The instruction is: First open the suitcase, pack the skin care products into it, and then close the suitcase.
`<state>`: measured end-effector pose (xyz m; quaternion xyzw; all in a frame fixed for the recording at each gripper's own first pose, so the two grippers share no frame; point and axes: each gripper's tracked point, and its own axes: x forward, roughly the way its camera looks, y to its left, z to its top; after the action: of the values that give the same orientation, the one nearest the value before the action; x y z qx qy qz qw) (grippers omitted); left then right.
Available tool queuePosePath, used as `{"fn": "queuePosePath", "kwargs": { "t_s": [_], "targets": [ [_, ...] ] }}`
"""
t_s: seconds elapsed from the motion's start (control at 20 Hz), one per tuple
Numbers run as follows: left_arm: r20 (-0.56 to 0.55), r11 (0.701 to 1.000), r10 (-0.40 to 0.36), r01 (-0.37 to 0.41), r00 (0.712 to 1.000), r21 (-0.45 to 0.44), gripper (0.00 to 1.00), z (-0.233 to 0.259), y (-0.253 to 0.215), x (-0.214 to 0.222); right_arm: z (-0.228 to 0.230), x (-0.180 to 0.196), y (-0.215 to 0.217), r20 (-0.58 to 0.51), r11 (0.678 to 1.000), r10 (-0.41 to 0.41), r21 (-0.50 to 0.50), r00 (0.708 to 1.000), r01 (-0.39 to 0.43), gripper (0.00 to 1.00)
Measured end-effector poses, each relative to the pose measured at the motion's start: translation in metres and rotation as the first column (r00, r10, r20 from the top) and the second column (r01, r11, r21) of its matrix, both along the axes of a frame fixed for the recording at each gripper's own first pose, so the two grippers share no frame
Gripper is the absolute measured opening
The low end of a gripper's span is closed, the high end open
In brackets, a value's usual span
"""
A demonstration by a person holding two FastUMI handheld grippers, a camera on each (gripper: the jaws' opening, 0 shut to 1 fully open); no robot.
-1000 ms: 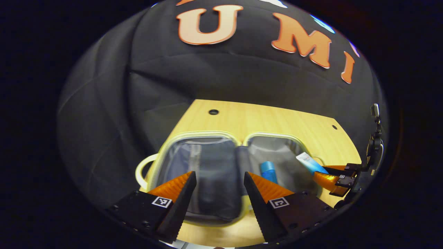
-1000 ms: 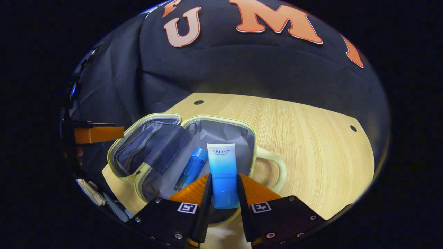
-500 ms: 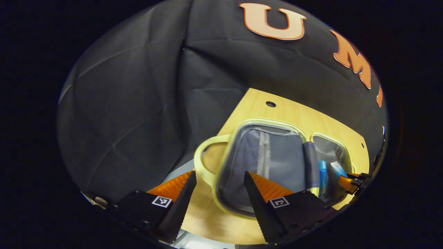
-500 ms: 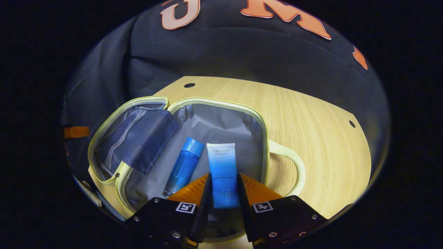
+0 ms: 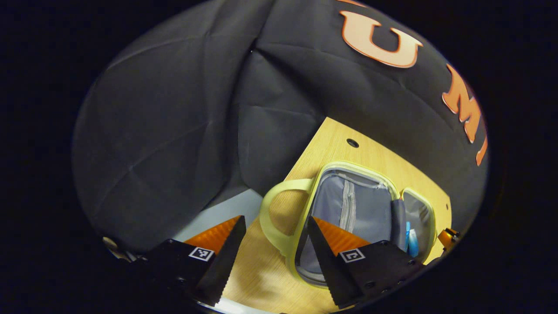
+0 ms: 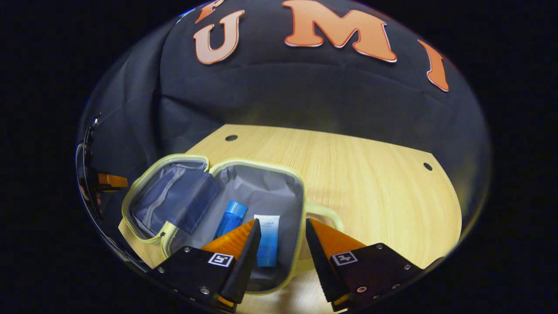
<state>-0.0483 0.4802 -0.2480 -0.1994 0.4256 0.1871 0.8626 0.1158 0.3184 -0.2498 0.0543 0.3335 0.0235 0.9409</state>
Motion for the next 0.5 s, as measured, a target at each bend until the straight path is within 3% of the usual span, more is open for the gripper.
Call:
{"fn": "queuePosePath", "kwargs": {
  "t_s": [0.3, 0.35, 0.5],
  "targets": [
    [-0.033, 0.99, 0.06, -0.064, 0.998, -0.128, 0.89, -0.02, 0.003, 0.003, 0.073, -0.016, -0.053, 0.133, 0.995, -0.098, -0.002, 0.986, 0.099, 0.78],
    [-0.035, 0.986, 0.075, -0.08, 0.997, -0.145, 0.94, -0.024, 0.004, 0.005, 0.084, -0.02, -0.063, 0.152, 0.993, -0.115, -0.005, 0.982, 0.117, 0.78],
    [-0.022, 0.954, 0.132, -0.133, 0.991, -0.267, 0.76, -0.031, 0.003, 0.013, 0.112, -0.03, -0.089, 0.192, 0.986, -0.161, -0.004, 0.968, 0.165, 0.79]
  ]
}}
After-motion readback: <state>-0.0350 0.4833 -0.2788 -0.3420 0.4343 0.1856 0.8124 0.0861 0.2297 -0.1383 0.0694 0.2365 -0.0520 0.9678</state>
